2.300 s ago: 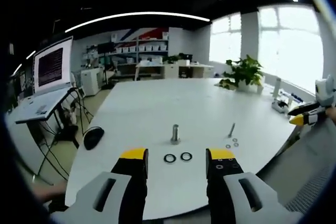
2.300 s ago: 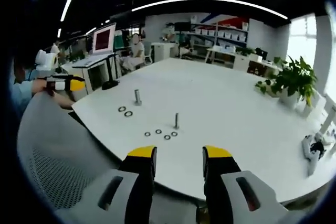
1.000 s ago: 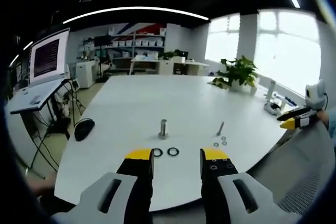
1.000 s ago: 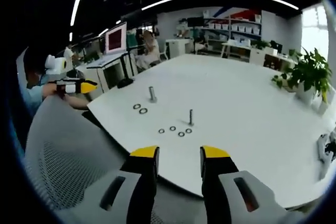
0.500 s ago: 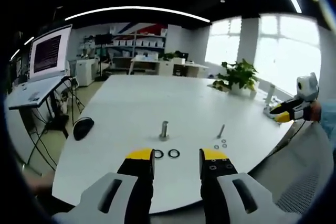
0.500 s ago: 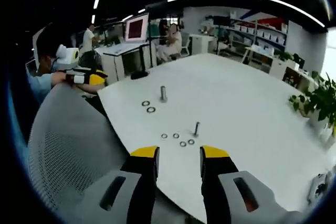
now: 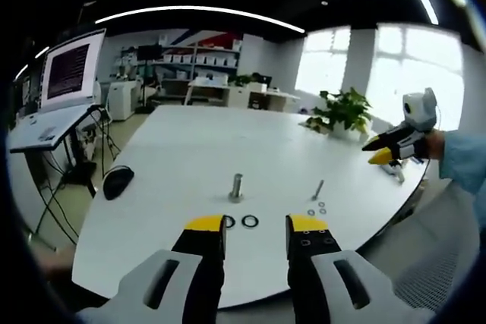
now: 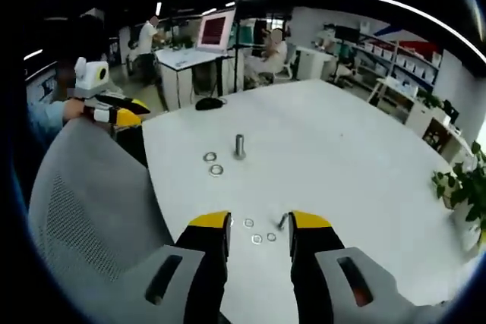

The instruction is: Place the washer onto the threaded stud by aligning its center hole with the stud, sliding it down to the base, and recovering from edge contact or off-axis alignment until the washer reaches the visible bottom stop.

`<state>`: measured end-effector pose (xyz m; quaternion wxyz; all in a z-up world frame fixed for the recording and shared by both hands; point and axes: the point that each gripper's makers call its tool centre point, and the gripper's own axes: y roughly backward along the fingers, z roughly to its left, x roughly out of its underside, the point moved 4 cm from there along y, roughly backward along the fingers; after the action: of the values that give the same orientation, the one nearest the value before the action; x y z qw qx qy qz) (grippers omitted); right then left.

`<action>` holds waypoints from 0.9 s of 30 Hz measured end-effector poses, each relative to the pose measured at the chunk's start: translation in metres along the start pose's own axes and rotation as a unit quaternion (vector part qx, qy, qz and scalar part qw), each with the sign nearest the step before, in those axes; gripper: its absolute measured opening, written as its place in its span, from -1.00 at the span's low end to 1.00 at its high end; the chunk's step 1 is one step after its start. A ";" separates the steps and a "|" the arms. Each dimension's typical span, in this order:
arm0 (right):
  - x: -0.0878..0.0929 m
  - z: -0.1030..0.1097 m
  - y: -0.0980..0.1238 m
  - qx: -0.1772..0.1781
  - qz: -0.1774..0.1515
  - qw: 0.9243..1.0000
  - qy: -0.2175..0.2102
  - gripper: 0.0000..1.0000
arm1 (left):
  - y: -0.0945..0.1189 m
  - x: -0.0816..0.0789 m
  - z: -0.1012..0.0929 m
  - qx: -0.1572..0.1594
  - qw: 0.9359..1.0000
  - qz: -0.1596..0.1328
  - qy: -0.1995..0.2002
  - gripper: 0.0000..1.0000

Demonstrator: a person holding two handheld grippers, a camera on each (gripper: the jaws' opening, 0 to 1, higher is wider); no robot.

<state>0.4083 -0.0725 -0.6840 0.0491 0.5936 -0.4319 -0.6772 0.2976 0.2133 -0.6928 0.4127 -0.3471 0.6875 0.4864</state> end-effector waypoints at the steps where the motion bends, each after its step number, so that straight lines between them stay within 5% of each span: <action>1: 0.001 0.003 -0.003 -0.005 0.004 1.000 -0.001 -0.36 | 0.001 0.000 -0.001 0.001 1.000 -0.002 0.000 -0.41; 7: 0.012 0.010 -0.025 -0.013 0.026 1.000 0.003 -0.37 | 0.005 -0.009 -0.002 0.005 0.999 -0.040 -0.001 -0.41; 18: 0.044 -0.017 -0.041 -0.024 0.082 0.996 -0.023 -0.41 | -0.001 -0.011 -0.013 0.020 0.999 -0.037 -0.017 -0.43; 20: 0.048 -0.023 -0.045 -0.024 0.089 0.995 -0.029 -0.41 | 0.001 -0.012 -0.007 0.000 0.999 -0.044 -0.005 -0.42; 27: 0.054 -0.020 -0.060 -0.041 0.114 0.992 -0.020 -0.41 | -0.001 -0.011 -0.012 0.018 0.999 -0.035 -0.006 -0.46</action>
<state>0.4364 -0.0767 -0.7620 0.1410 0.5244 -0.4696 -0.6961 0.3010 0.2027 -0.6810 0.4399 -0.3605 0.6807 0.4617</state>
